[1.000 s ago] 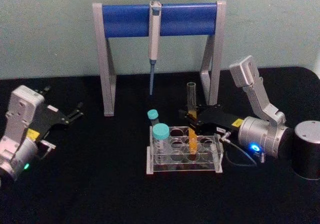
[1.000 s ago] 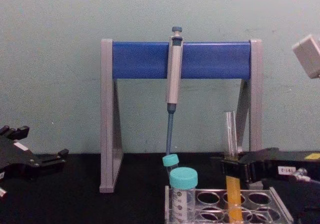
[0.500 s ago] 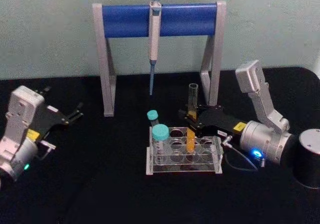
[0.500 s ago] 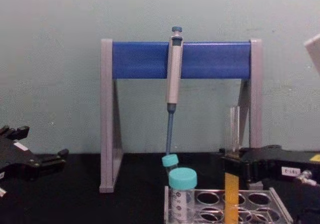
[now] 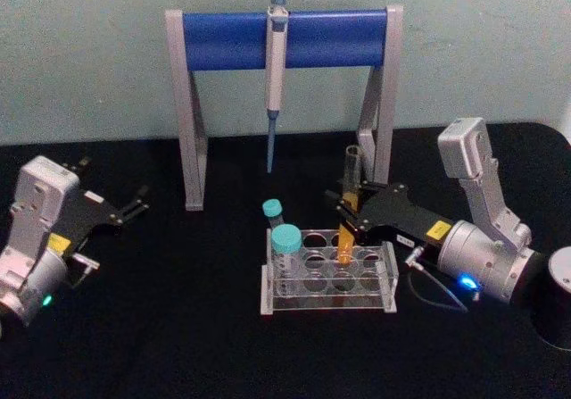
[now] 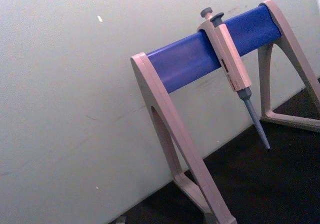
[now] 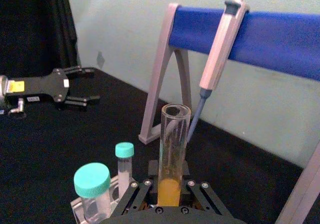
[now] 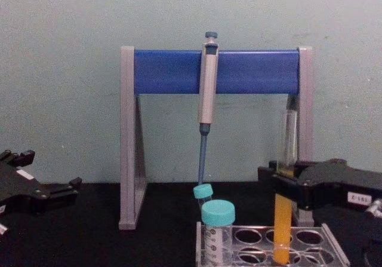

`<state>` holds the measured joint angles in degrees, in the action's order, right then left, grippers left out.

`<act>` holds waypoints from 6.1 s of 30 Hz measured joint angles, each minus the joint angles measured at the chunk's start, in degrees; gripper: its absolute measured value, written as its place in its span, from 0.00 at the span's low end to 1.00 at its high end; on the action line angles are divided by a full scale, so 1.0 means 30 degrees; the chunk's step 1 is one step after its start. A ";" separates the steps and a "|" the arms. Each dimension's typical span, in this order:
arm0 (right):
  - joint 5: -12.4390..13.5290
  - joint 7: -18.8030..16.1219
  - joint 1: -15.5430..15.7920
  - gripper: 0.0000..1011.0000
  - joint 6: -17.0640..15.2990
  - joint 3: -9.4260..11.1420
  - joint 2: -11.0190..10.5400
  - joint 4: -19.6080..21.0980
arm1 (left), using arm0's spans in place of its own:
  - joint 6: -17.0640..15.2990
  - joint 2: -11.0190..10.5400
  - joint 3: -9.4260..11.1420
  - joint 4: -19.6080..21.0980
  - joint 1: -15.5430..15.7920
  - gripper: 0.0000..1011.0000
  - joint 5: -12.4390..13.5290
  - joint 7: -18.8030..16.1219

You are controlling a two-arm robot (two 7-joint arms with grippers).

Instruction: Pick up the test tube from the test tube rack, shake it, then place it back into the test tube rack.

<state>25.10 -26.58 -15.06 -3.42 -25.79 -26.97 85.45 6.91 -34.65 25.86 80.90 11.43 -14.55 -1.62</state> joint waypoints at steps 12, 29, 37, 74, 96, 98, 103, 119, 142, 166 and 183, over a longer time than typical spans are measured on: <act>0.0019 -0.0216 0.0254 0.23 0.0588 0.0701 -0.0128 0.1208 | 0.0000 0.0000 0.0000 0.0000 -0.0001 0.99 0.0000 0.0000; 0.0043 -0.0517 -0.0765 0.23 0.0869 0.0727 0.0356 0.1050 | 0.0000 0.0000 -0.0001 0.0000 0.0001 0.99 0.0000 0.0000; 0.0008 -0.0360 -0.1002 0.23 0.0779 0.0689 0.0512 0.0668 | 0.0000 0.0000 0.0000 0.0001 -0.0001 0.99 0.0000 0.0000; 0.1303 -0.1145 -0.0491 0.23 -0.0257 0.0255 -0.0134 0.1778 | 0.0000 0.0000 -0.0001 0.0000 0.0000 0.99 0.0000 0.0001; -0.0196 0.0693 -0.0652 0.23 0.0524 0.0946 0.0684 0.0841 | 0.0000 0.0000 0.0000 0.0000 0.0001 0.99 0.0000 0.0000; -0.0310 0.0808 -0.0529 0.23 0.0441 0.1094 0.0589 0.0997 | 0.0000 0.0000 0.0000 0.0000 -0.0001 0.99 0.0000 0.0000; -0.0602 0.1125 -0.0044 0.23 0.0028 0.1437 0.0126 0.1683 | 0.0000 0.0000 0.0000 0.0000 0.0000 0.99 0.0001 0.0001; 0.0474 -0.0535 0.1050 0.23 -0.2563 0.1380 -0.1422 0.3864 | 0.0000 0.0000 0.0000 -0.0001 0.0000 0.99 0.0000 0.0000; 0.0395 0.0361 -0.1393 0.23 0.0239 0.0397 0.0920 0.0109 | 0.0000 0.0000 0.0000 0.0001 -0.0001 0.99 0.0000 0.0001; -0.0176 0.0911 -0.0758 0.23 -0.0013 0.1219 0.0734 0.0667 | 0.0000 0.0000 -0.0001 0.0000 0.0000 0.99 0.0000 0.0001; -0.0286 0.0465 0.1685 0.23 -0.1886 0.1889 -0.1534 0.4162 | 0.0000 0.0000 0.0000 0.0000 0.0000 0.99 0.0000 0.0000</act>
<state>24.25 -25.18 -10.00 -9.08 -20.12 -31.57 97.93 6.91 -34.65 25.86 80.90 11.43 -14.55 -1.62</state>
